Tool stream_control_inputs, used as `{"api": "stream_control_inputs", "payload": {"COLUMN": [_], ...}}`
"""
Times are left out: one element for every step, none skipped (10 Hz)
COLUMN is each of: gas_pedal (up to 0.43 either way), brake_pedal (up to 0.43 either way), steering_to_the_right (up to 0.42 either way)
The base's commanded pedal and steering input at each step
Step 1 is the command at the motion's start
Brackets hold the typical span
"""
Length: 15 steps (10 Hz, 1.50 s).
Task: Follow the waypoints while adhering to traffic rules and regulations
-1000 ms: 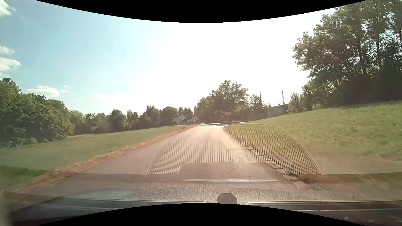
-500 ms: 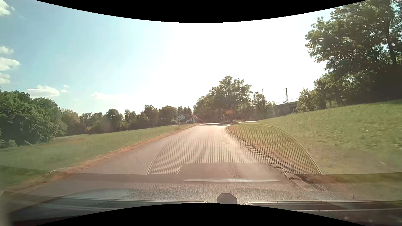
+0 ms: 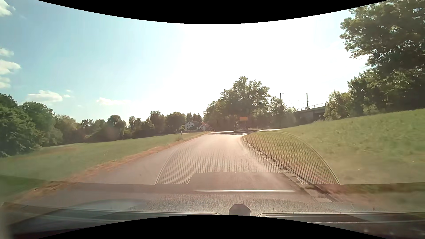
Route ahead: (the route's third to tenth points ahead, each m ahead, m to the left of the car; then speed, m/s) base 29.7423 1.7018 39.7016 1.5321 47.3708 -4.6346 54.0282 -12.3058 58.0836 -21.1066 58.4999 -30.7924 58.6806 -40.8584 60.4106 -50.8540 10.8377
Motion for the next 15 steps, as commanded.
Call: {"api": "stream_control_inputs", "payload": {"gas_pedal": [0.020,0.020,0.020,0.020,0.020,0.020,0.028,0.028,0.028,0.028,0.028,0.028,0.028,0.028,0.028], "brake_pedal": [0.006,0.006,0.006,0.006,0.006,0.006,0.006,0.006,0.006,0.006,0.006,0.006,0.006,0.006,0.006], "steering_to_the_right": [-0.001,-0.001,-0.001,-0.001,-0.001,-0.001,-0.001,-0.001,-0.001,-0.001,-0.001,0.000,0.001,0.002,0.003]}}
